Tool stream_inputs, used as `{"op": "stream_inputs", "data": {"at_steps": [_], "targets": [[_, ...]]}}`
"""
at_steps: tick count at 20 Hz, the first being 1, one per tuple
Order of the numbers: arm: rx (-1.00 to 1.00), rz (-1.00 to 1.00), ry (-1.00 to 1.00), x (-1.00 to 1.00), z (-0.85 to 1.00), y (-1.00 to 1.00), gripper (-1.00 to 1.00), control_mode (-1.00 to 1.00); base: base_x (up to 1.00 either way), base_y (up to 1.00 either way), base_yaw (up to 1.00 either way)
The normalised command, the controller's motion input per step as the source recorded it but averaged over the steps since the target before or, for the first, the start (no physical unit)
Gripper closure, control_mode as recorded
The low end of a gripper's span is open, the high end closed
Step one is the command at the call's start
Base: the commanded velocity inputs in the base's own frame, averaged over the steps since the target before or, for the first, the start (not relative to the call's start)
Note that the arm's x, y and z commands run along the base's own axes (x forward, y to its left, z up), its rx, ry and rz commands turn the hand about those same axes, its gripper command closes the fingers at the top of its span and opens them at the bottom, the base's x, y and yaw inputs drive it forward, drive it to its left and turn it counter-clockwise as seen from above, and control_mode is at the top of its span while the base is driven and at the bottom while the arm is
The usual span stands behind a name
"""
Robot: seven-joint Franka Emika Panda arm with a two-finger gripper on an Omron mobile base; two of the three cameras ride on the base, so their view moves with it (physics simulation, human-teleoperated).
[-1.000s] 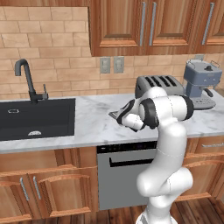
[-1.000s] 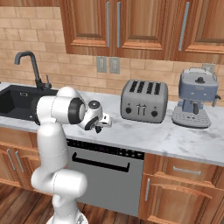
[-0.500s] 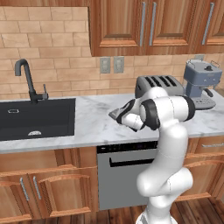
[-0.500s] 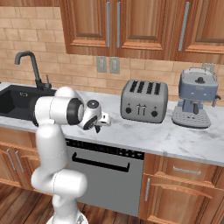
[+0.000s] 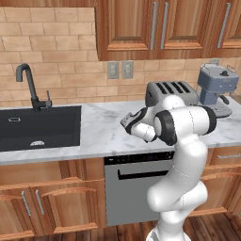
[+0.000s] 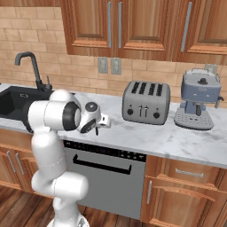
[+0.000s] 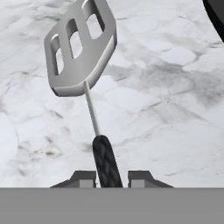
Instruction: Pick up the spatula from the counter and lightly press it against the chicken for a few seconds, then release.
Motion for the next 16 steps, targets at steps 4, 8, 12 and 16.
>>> {"op": "stream_inputs", "data": {"at_steps": [4, 8, 12, 16], "targets": [[0.0, 0.01, 0.0, -0.34, 0.16, 0.0, 1.0, -1.0, 0.0, 0.0, 0.0], [0.02, 0.04, 0.0, -0.41, 0.2, -0.01, 1.0, -1.0, 0.0, 0.0, 0.0], [0.05, 0.05, 0.02, -0.35, 0.29, 0.0, 1.0, -1.0, 0.0, 0.0, 0.0], [0.06, 0.06, 0.08, -0.29, 0.48, 0.0, 1.0, -1.0, 0.0, 0.0, 0.0]]}}
